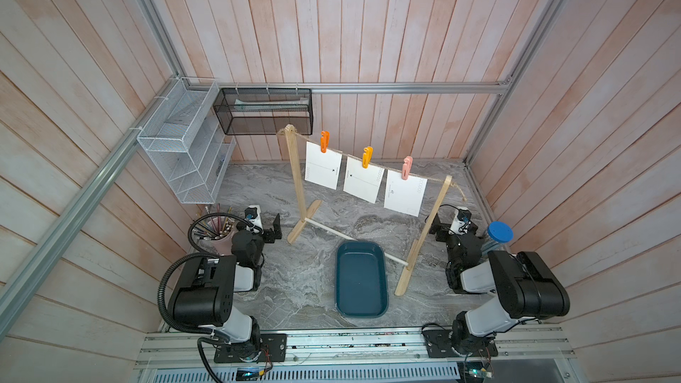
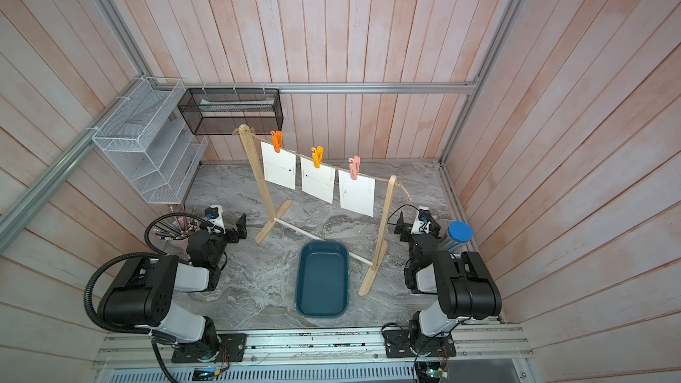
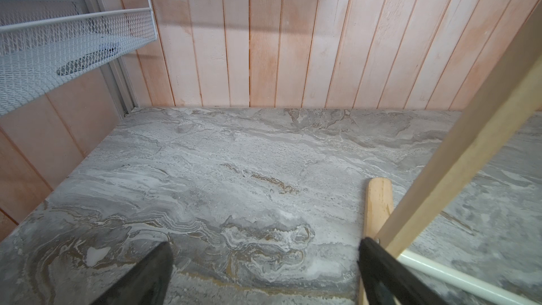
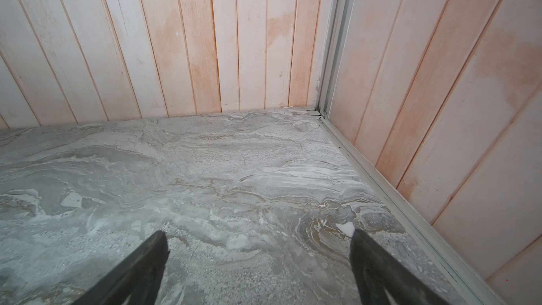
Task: Remove the postcards from the strings
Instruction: Pinch the postcard on the clothesline.
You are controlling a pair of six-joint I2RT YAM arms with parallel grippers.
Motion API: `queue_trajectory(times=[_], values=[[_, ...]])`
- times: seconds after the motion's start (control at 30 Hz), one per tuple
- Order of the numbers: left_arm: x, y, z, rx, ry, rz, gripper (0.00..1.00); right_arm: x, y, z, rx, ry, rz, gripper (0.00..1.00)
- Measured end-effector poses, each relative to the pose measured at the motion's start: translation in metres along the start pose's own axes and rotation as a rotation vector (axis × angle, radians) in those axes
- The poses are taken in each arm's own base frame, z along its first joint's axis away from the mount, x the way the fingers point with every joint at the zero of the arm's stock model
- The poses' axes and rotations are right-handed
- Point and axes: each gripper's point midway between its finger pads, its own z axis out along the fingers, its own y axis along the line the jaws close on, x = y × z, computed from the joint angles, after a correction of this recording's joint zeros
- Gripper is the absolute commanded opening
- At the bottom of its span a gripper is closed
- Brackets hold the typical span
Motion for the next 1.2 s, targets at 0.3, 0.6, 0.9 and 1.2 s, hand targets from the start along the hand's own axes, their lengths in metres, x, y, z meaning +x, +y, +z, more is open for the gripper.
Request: queue_trajectory(times=[0.3, 0.6, 0.9, 1.2], values=[[-0.012, 0.009, -0.005, -0.056, -0.017, -0.027, 0.82, -0.008, -0.004, -0.003, 0.021, -0.002, 0.008, 0.98], [-0.121, 0.018, -0.033, -0.13, -0.187, -0.178, 0.72, -0.143, -0.033, 0.015, 0.136, -0.108, 0.122, 0.96], [-0.17, -0.055, -0.035, 0.12, -0.069, -0.287, 0.65, -0.221, -0.029, 0.005, 0.107, -0.008, 0.2, 0.94], [-0.206, -0.155, -0.092, 0.51, 0.0, -0.339, 0.65, -0.315, -0.001, -0.036, -0.065, -0.055, 0.216, 0.94]])
